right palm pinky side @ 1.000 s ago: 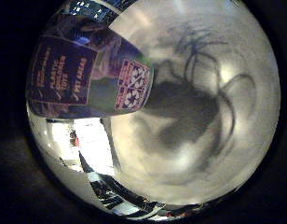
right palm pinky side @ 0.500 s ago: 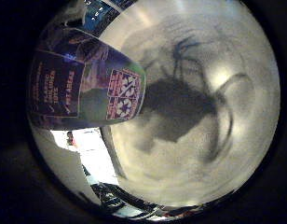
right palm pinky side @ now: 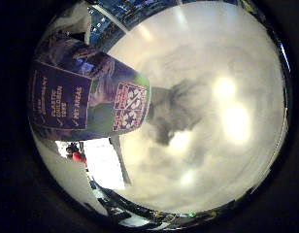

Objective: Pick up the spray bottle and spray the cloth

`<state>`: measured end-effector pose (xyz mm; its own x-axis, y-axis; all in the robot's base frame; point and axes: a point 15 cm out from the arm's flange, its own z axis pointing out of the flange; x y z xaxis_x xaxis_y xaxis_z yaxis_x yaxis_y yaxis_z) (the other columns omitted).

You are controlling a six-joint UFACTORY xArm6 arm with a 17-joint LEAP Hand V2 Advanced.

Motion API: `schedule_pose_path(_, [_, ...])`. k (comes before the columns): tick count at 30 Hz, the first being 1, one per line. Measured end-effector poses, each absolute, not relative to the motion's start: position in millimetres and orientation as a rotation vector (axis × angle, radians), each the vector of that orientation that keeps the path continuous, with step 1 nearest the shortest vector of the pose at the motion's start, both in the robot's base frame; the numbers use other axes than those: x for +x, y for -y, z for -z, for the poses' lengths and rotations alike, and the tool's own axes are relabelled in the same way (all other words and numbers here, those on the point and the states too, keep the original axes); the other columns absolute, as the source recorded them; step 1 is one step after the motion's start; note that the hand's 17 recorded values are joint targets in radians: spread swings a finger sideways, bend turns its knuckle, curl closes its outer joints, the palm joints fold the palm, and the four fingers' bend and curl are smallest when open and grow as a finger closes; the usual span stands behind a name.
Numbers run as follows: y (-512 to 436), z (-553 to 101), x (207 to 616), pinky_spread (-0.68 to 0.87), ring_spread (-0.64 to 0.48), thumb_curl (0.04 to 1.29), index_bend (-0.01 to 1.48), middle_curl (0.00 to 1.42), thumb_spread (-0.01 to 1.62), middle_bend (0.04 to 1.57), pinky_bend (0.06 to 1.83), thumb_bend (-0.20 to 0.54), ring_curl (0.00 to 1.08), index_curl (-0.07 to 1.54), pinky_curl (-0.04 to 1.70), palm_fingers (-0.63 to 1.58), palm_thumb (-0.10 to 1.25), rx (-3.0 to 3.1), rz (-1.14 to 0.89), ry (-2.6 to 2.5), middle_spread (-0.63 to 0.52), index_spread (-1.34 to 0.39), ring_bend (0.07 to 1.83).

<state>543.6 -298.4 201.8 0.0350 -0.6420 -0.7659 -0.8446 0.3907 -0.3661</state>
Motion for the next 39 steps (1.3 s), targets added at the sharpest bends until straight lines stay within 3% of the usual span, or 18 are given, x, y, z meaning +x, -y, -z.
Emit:
schedule_pose_path(9, [295,-272,499,-0.18,-0.28,0.57,1.07,1.09,0.97,1.27,1.30,-0.013,0.92,1.11,1.14,0.95,1.15,-1.535,-0.151,-1.727,-0.26,-0.38,1.37])
schedule_pose_path(16, [236,-296,475,-0.16,-0.29,0.63,1.08,1.06,0.94,1.29,1.25,-0.013,0.95,1.10,1.24,0.95,1.14,-1.776,-0.043,-1.751,-0.23,-0.35,1.37])
schedule_pose_path(26, [126,-272,481,-0.14,-0.29,0.68,1.07,1.03,0.91,1.31,1.19,-0.014,0.97,1.09,1.36,0.97,1.13,-2.121,0.064,-1.665,-0.21,-0.32,1.35])
schedule_pose_path(39, [64,-251,503,-0.14,-0.29,0.72,1.05,1.00,0.90,1.31,1.13,-0.014,0.99,1.09,1.44,0.99,1.11,-2.400,0.268,-1.600,-0.20,-0.31,1.32])
